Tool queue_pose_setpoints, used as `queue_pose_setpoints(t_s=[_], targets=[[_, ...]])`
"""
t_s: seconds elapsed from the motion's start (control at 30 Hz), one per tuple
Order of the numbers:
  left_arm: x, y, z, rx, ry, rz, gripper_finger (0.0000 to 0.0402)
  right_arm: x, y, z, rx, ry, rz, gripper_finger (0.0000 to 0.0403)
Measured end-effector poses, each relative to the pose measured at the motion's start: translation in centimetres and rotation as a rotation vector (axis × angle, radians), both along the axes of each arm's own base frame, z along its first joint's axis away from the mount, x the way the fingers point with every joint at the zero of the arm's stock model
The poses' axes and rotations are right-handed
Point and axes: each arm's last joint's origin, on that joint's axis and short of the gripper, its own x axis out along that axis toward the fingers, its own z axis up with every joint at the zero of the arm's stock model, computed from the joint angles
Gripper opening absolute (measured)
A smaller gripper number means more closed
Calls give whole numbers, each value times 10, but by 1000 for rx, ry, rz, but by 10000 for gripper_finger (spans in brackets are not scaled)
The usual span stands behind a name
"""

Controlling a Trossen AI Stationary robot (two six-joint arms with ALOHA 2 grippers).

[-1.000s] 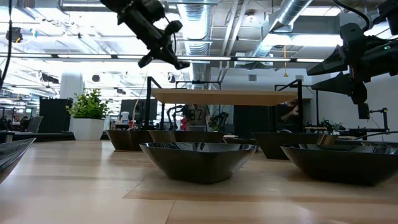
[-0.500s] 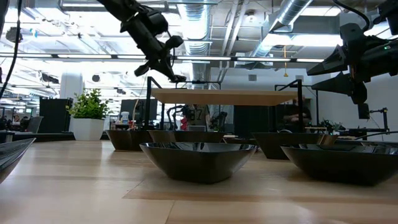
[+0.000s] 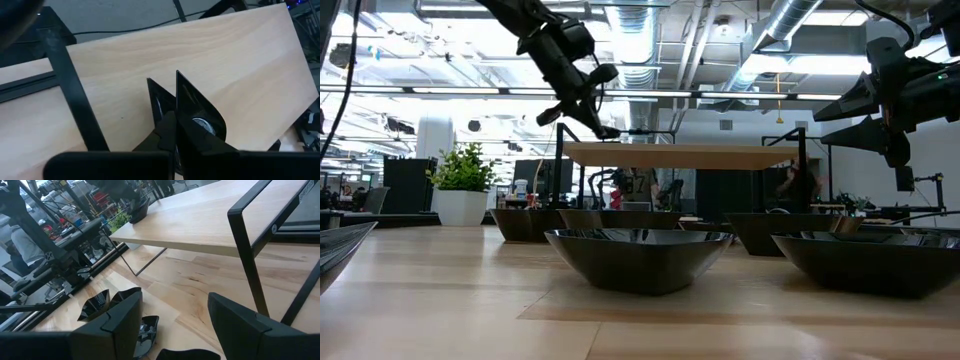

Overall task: Pick & Place Mini shaped plates
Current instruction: Stack the drop shaped plate on top of the drop shaped plates on the shelf

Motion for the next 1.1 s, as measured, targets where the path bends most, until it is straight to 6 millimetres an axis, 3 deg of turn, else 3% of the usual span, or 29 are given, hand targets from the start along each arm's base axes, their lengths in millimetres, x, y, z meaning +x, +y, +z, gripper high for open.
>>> queue_pose_setpoints(t_s=[1.1], targets=[[7, -7, -3, 27, 42, 6, 3, 0, 0, 0, 1, -1, 0, 221]])
